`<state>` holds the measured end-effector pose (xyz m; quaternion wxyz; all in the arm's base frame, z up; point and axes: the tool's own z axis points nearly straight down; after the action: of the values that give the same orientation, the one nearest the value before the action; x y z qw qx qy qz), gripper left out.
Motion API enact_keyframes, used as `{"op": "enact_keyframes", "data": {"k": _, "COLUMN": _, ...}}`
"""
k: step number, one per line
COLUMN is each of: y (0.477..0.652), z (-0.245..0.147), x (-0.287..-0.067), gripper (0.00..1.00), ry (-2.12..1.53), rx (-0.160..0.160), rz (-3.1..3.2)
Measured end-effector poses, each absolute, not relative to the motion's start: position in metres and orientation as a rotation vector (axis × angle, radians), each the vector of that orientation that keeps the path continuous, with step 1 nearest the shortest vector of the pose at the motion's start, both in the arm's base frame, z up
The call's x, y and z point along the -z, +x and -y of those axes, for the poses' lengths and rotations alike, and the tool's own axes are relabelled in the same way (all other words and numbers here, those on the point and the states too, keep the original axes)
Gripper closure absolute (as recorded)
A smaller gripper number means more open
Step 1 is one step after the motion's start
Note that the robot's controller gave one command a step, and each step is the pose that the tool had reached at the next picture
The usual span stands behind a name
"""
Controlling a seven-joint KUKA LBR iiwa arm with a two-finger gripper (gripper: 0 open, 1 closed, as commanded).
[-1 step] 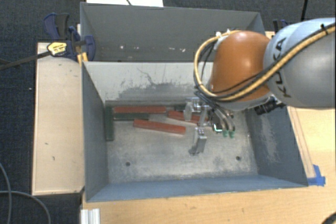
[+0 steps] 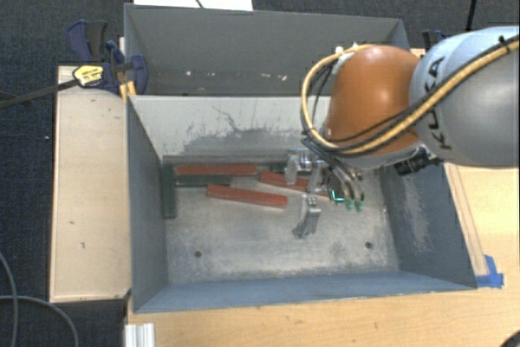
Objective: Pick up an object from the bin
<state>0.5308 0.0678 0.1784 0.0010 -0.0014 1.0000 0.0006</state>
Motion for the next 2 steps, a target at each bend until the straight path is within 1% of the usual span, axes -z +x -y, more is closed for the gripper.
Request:
{"op": "enact_keyframes", "data": {"k": 1, "y": 0.555, "z": -0.068, "x": -0.144, "gripper": 0.00, "ry": -0.088, "rx": -0.002, "rz": -3.131}}
{"op": "enact_keyframes", "data": {"k": 2, "y": 0.565, "z": -0.056, "x": -0.101, "gripper": 0.00, "ry": -0.032, "rx": -0.002, "rz": -3.140}}
